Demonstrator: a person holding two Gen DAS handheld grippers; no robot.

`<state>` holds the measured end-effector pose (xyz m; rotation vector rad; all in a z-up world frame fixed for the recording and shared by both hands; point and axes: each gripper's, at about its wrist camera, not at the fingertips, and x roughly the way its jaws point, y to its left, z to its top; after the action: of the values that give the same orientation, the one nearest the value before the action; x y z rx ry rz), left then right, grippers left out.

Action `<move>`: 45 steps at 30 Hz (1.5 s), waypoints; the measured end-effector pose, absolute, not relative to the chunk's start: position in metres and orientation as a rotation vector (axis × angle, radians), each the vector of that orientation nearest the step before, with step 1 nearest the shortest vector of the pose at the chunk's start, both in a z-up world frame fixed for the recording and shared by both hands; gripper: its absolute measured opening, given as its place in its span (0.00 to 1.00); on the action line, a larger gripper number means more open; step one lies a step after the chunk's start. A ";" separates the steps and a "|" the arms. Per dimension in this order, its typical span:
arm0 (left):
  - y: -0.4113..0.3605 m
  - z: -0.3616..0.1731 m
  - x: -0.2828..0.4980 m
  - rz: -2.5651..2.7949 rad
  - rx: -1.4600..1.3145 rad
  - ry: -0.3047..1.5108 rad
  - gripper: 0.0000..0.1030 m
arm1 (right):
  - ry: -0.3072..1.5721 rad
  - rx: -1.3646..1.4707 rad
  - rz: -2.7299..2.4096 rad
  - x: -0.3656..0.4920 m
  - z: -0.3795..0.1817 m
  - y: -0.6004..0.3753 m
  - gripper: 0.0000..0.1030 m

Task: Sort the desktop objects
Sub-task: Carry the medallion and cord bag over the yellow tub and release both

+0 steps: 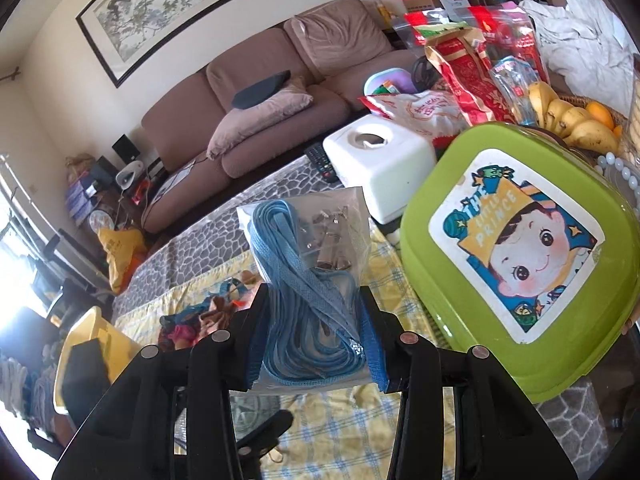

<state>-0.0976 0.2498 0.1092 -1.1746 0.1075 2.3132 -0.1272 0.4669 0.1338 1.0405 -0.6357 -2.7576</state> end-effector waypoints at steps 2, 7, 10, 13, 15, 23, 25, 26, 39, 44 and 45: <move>0.225 0.129 -0.092 2.350 -1.142 0.076 0.81 | -0.616 1.020 -2.747 -0.128 0.138 0.453 0.41; 0.160 0.170 -0.082 2.474 -1.058 0.037 0.81 | -0.572 0.985 -2.707 -0.131 0.149 0.412 0.41; 0.121 0.182 -0.079 2.557 -1.040 0.007 0.81 | -0.553 0.956 -2.672 -0.134 0.157 0.382 0.41; 0.082 0.187 -0.079 2.626 -1.039 -0.040 0.81 | -0.527 0.921 -2.632 -0.136 0.166 0.351 0.41; 0.057 0.186 -0.082 2.666 -1.048 -0.064 0.81 | -0.511 0.892 -2.600 -0.136 0.172 0.328 0.41; -0.030 0.185 -0.088 2.775 -1.046 -0.225 0.82 | -0.408 0.830 -2.489 -0.134 0.185 0.242 0.42; -0.049 0.182 -0.088 2.799 -1.055 -0.264 0.82 | -0.392 0.819 -2.458 -0.133 0.186 0.223 0.42; -0.058 0.180 -0.088 2.810 -1.063 -0.287 0.82 | -0.387 0.815 -2.441 -0.132 0.186 0.214 0.42; -0.136 0.154 -0.096 2.934 -1.234 -0.367 0.83 | -0.058 0.869 -2.325 -0.117 0.154 0.087 0.48; -0.142 0.145 -0.096 2.952 -1.290 -0.367 0.83 | 0.091 0.887 -2.337 -0.112 0.140 0.064 0.65; -0.141 0.146 -0.094 2.947 -1.288 -0.379 0.83 | 0.097 0.882 -2.344 -0.112 0.141 0.066 0.66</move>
<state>-0.0945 -0.1412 0.1455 -1.2882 -0.3787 2.9470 -0.1118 0.0656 0.1412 0.8816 0.0967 -2.3444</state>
